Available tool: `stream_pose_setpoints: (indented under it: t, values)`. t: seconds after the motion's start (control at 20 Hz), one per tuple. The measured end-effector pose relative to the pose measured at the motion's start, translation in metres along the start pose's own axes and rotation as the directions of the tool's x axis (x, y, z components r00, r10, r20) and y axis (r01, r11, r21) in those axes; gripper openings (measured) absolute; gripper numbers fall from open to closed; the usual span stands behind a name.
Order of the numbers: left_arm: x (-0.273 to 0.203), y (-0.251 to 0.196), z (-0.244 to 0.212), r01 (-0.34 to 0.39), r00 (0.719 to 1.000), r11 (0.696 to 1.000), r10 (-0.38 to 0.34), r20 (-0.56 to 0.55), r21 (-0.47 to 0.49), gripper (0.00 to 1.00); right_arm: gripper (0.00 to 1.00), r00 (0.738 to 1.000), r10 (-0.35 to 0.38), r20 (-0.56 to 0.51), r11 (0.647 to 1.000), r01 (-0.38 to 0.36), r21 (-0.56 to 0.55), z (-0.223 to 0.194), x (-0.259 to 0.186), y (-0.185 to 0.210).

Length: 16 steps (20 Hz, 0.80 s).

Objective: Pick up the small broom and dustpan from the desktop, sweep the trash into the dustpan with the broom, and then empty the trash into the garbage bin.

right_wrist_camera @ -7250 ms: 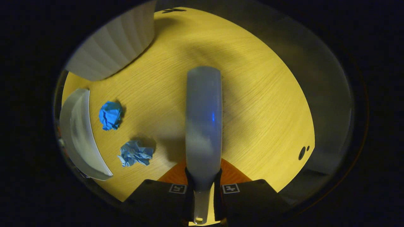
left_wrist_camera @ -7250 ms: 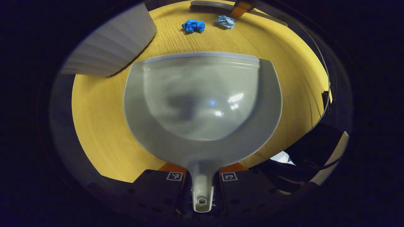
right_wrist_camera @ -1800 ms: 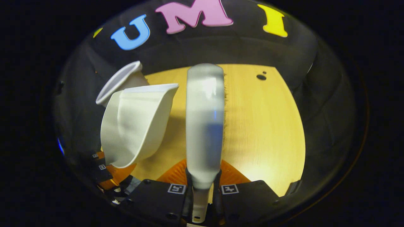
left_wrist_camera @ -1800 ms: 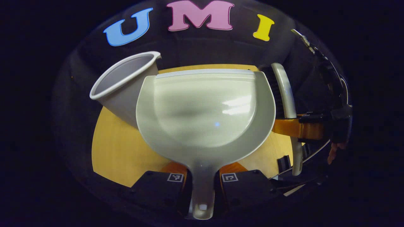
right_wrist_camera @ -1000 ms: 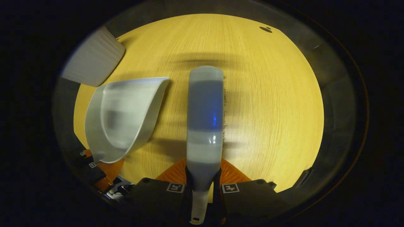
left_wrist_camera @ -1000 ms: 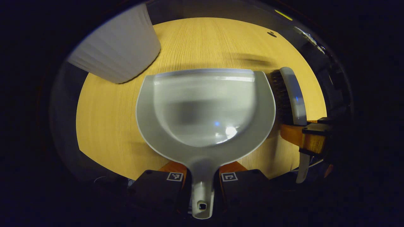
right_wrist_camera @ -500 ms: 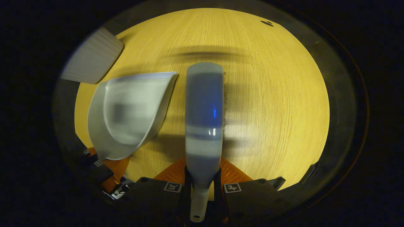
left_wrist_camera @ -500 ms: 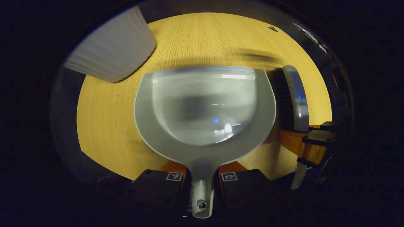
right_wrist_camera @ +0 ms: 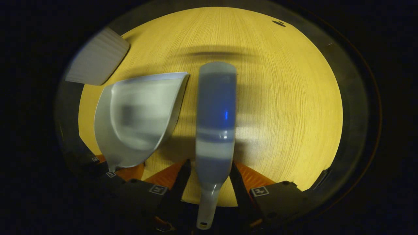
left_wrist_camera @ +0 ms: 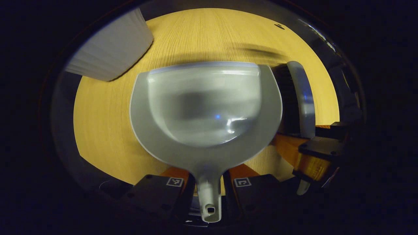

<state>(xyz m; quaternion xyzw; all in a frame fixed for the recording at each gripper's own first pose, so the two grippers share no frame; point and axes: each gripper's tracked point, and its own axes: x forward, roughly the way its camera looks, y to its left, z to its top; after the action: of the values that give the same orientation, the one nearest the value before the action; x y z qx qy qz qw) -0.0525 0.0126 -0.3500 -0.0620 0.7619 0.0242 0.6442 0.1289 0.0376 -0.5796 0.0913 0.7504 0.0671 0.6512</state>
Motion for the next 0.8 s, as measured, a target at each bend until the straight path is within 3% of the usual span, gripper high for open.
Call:
stream_pose_setpoints:
  t: [0.05, 0.1, 0.15, 0.2, 0.3, 0.35, 0.6, 0.75, 0.8]
  values:
    - [0.0, 0.0, 0.0, 0.0, 1.0, 1.0, 0.0, -0.004, 0.001, 0.52, 0.84, 1.0, -0.001, 0.0, 1.0, 0.001, 0.001, 0.0, -0.001, 0.0]
    - [-0.001, 0.0, 0.0, -0.005, 1.0, 1.0, 0.005, 0.001, 0.0, 0.78, 0.84, 1.0, -0.007, 0.001, 1.0, 0.007, 0.002, 0.0, -0.001, -0.002]
    - [-0.002, 0.002, 0.001, -0.014, 1.0, 1.0, 0.014, 0.01, 0.001, 0.8, 0.95, 1.0, -0.011, 0.005, 1.0, 0.011, 0.005, 0.0, -0.002, -0.002]
    - [-0.005, 0.003, 0.003, -0.02, 1.0, 1.0, 0.02, 0.024, 0.005, 0.8, 1.0, 1.0, -0.012, 0.01, 1.0, 0.012, 0.006, 0.001, -0.003, -0.002]
    - [-0.01, 0.001, 0.004, -0.014, 0.999, 1.0, 0.014, 0.051, 0.017, 0.81, 0.95, 1.0, -0.011, 0.024, 1.0, 0.011, 0.005, 0.002, -0.006, 0.0]
    - [-0.014, -0.001, 0.003, -0.003, 0.998, 1.0, 0.002, 0.061, 0.02, 0.81, 0.99, 0.999, -0.007, 0.035, 1.0, 0.007, 0.004, 0.003, -0.009, 0.001]
    - [-0.034, -0.006, -0.002, 0.032, 0.99, 0.999, -0.034, 0.139, 0.015, 0.8, 1.0, 0.993, -0.001, 0.116, 1.0, 0.0, 0.003, 0.007, -0.036, 0.005]
    - [-0.049, -0.007, -0.005, 0.041, 0.98, 0.998, -0.047, 0.193, 0.037, 0.8, 0.93, 0.984, -0.004, 0.177, 1.0, 0.002, 0.015, 0.003, -0.055, 0.006]
    - [-0.055, -0.009, -0.005, 0.043, 0.975, 0.998, -0.051, 0.215, 0.043, 0.8, 0.98, 0.979, -0.008, 0.202, 1.0, 0.003, 0.021, 0.002, -0.061, 0.006]
